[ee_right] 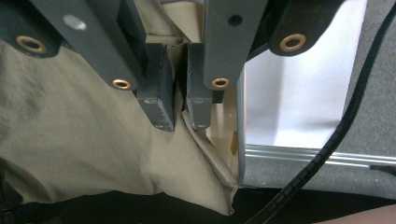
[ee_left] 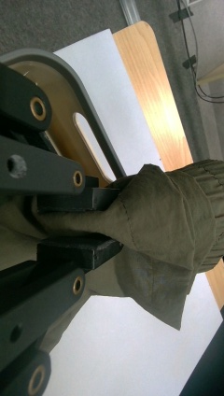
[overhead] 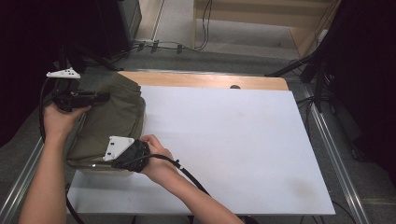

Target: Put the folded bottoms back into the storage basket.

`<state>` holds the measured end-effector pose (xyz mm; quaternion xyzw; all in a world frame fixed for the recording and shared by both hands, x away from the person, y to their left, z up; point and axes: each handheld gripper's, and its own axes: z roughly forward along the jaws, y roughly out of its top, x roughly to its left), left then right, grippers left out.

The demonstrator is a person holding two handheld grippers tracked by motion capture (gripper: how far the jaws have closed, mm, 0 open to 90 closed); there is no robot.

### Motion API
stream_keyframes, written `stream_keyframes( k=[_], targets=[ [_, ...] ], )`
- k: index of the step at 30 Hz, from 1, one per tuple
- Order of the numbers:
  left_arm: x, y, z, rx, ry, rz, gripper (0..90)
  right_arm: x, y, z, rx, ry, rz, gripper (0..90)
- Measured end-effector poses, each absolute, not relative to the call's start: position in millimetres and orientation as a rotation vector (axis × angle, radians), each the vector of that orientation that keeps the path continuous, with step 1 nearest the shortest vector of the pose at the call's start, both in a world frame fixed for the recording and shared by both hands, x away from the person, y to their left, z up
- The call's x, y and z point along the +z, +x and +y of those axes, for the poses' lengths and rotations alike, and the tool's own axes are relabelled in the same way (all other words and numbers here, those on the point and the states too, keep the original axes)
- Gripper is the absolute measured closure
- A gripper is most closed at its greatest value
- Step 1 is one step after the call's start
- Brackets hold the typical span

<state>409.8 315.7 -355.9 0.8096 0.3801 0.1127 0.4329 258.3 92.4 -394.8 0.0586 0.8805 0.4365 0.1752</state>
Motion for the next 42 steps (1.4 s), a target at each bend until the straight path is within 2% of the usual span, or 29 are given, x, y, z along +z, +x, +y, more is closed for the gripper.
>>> stream_keyframes(
  k=[5,6,7,8,9,10,11,13,14,18,27,31,42],
  targets=[
    [-358,410,315,0.298,2.04,0.95,77.8,-397,259,97,1.225,0.175,2.509,78.4],
    [-358,410,315,0.308,2.047,0.943,76.8,-398,259,97,1.226,0.176,2.512,77.2],
    [-358,409,315,0.322,2.049,0.939,72.6,-399,260,97,1.227,0.174,2.52,71.9],
    [-357,410,315,0.298,2.024,0.942,60.7,-399,260,97,1.243,0.181,2.527,57.0],
    [-357,410,315,0.272,2.003,0.949,43.7,-400,261,98,1.252,0.222,2.531,40.4],
    [-357,411,314,0.245,1.988,0.957,30.2,-400,261,99,1.247,0.239,2.53,29.3],
    [-356,411,313,0.256,1.985,0.965,20.4,-400,261,98,1.235,0.259,2.52,18.7],
    [-356,409,310,0.267,1.982,0.969,7.7,-400,263,96,1.227,0.291,2.518,13.4],
    [-356,408,308,0.271,1.981,0.969,4.6,-399,265,92,1.264,0.308,2.545,8.4],
    [-354,402,302,0.276,1.968,0.94,1.4,-396,267,81,1.284,0.318,2.581,2.6],
    [-354,386,286,0.265,1.96,0.869,0.0,-393,274,44,1.351,0.343,2.6,1.3],
    [-357,380,282,0.213,1.939,0.839,0.0,-392,276,27,1.386,0.383,2.615,1.0],
    [-356,358,259,0.201,1.99,0.744,0.0,-391,275,-15,1.404,0.467,2.584,1.0]
  ],
)
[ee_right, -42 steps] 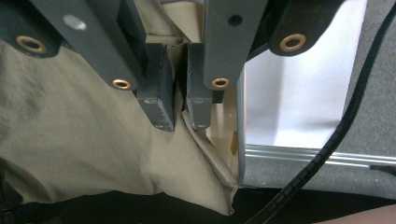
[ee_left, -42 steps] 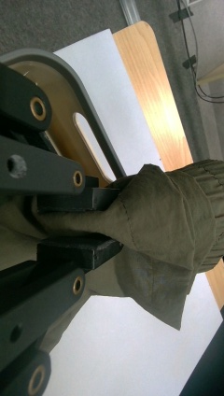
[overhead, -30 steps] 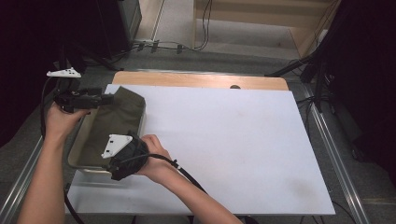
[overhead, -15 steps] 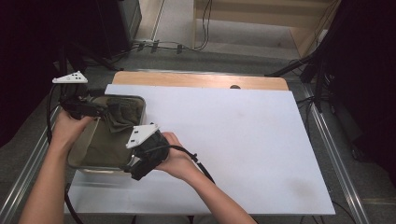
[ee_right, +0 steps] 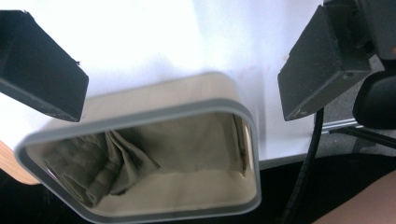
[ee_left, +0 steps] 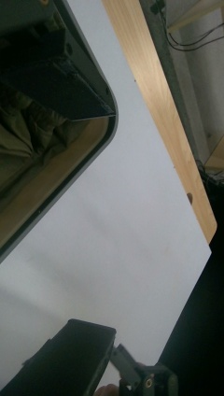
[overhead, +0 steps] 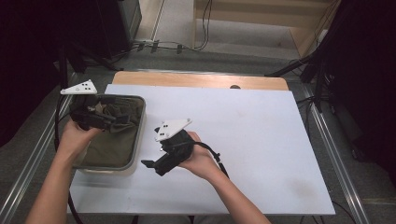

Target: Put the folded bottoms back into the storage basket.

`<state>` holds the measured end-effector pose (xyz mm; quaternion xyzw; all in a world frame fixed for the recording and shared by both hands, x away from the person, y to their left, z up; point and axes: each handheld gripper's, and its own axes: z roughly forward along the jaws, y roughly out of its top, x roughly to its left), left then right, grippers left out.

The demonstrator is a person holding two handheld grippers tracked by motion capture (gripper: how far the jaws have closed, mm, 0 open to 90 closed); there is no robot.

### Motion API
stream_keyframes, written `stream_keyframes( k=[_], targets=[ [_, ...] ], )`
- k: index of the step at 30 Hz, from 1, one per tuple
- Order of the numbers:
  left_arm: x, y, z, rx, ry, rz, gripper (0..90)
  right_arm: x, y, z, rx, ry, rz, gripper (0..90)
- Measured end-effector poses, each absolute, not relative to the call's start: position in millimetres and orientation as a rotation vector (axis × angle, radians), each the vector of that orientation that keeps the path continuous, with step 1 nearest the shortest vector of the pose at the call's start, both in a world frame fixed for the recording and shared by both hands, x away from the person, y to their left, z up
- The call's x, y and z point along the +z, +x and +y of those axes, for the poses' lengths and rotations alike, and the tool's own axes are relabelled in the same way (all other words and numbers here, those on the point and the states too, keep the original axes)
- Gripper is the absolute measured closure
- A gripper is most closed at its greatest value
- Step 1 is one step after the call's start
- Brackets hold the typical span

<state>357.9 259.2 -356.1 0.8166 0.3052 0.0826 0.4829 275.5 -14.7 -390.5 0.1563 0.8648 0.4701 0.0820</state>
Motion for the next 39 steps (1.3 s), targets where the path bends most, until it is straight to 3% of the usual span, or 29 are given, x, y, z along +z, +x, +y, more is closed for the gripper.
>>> stream_keyframes(
  k=[21,39],
  targets=[
    [-372,323,215,0.168,2.021,0.623,0.0,-397,260,-91,1.478,0.493,2.525,1.0],
    [-388,301,194,0.172,2.01,0.589,0.0,-409,251,-167,1.458,0.716,2.377,1.0]
  ],
)
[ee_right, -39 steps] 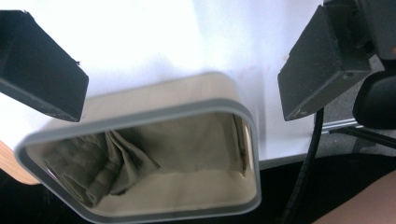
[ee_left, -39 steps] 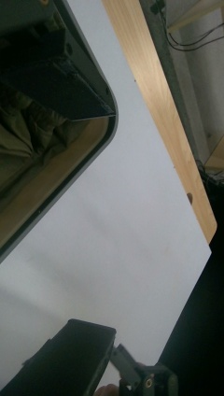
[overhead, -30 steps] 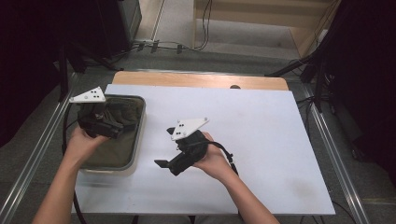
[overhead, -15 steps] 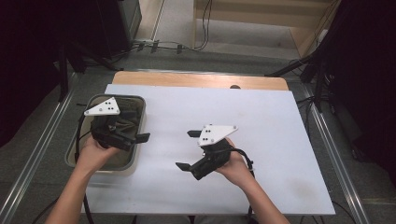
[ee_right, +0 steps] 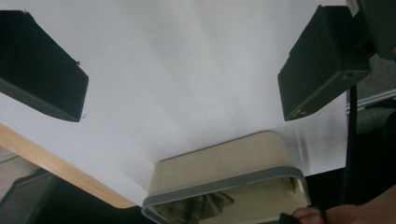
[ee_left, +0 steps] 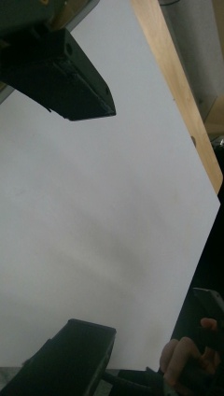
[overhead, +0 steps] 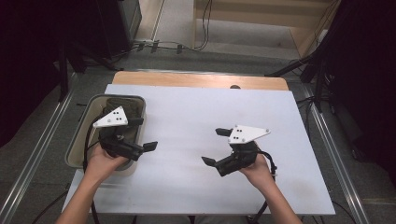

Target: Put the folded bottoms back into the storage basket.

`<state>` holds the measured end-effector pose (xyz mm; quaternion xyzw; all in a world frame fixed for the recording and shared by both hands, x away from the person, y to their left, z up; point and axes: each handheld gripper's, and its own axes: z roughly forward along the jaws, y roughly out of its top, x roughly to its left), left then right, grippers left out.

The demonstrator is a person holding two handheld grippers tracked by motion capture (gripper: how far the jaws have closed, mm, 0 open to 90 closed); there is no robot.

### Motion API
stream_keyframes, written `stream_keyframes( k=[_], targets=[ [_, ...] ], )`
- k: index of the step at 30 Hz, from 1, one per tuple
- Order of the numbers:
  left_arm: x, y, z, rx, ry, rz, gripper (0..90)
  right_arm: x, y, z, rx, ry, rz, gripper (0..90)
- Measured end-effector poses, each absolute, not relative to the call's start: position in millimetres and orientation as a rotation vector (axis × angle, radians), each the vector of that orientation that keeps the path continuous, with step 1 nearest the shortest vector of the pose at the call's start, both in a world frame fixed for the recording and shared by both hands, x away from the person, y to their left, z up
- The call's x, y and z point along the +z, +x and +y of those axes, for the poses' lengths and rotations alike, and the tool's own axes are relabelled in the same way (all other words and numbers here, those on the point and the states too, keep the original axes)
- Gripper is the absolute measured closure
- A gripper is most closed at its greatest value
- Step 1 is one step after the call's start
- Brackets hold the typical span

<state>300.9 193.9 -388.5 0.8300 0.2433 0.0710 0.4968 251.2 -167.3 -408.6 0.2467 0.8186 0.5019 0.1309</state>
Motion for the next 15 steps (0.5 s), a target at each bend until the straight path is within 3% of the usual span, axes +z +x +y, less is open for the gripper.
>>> stream_keyframes(
  k=[15],
  targets=[
    [-403,284,178,0.169,2.061,0.551,0.0,-419,229,-225,1.424,0.832,2.297,1.0]
  ],
)
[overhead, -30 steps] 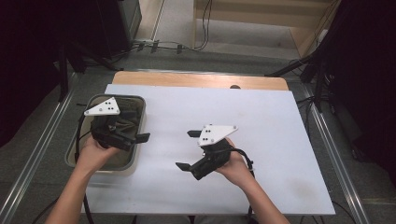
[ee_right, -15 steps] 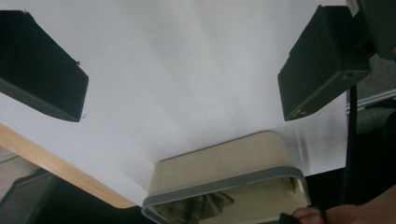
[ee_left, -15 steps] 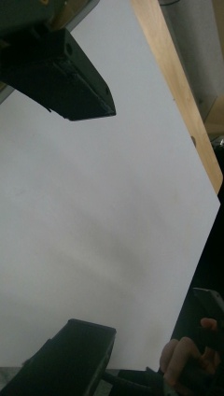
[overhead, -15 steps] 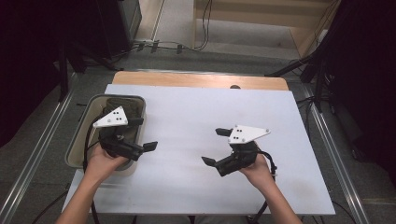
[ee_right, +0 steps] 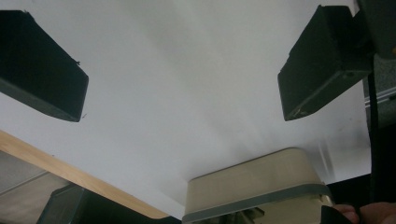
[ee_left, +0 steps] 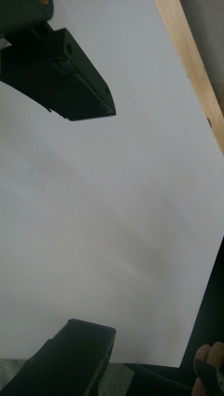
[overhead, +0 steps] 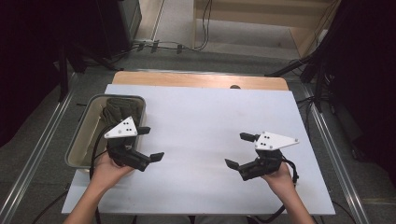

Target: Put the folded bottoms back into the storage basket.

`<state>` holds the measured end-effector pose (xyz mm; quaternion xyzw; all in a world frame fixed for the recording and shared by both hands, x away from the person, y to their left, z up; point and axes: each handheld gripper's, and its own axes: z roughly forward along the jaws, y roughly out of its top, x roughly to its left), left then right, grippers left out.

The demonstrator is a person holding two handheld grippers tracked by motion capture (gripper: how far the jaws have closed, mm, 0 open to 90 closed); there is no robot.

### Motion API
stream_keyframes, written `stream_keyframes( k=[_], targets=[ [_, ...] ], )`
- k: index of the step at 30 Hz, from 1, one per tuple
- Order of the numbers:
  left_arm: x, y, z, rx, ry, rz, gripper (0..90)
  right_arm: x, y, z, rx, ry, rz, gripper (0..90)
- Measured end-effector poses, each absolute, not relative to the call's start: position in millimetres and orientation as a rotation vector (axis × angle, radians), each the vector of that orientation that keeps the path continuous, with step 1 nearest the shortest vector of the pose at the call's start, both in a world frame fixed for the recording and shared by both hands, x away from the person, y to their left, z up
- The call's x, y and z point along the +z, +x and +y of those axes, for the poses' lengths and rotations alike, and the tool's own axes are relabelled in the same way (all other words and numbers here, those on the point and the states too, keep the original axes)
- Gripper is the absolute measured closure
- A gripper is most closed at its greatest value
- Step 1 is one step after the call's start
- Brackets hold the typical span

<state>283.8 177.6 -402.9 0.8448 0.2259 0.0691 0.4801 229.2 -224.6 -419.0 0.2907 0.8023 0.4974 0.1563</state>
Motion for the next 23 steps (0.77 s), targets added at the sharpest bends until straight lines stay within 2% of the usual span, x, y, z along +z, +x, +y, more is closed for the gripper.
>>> stream_keyframes(
  k=[9,23],
  targets=[
    [-408,280,172,0.15,2.059,0.548,0.0,-424,213,-242,1.431,0.857,2.266,1.0],
    [-411,279,167,0.136,2.056,0.547,0.0,-430,210,-251,1.431,0.88,2.258,1.0]
  ],
)
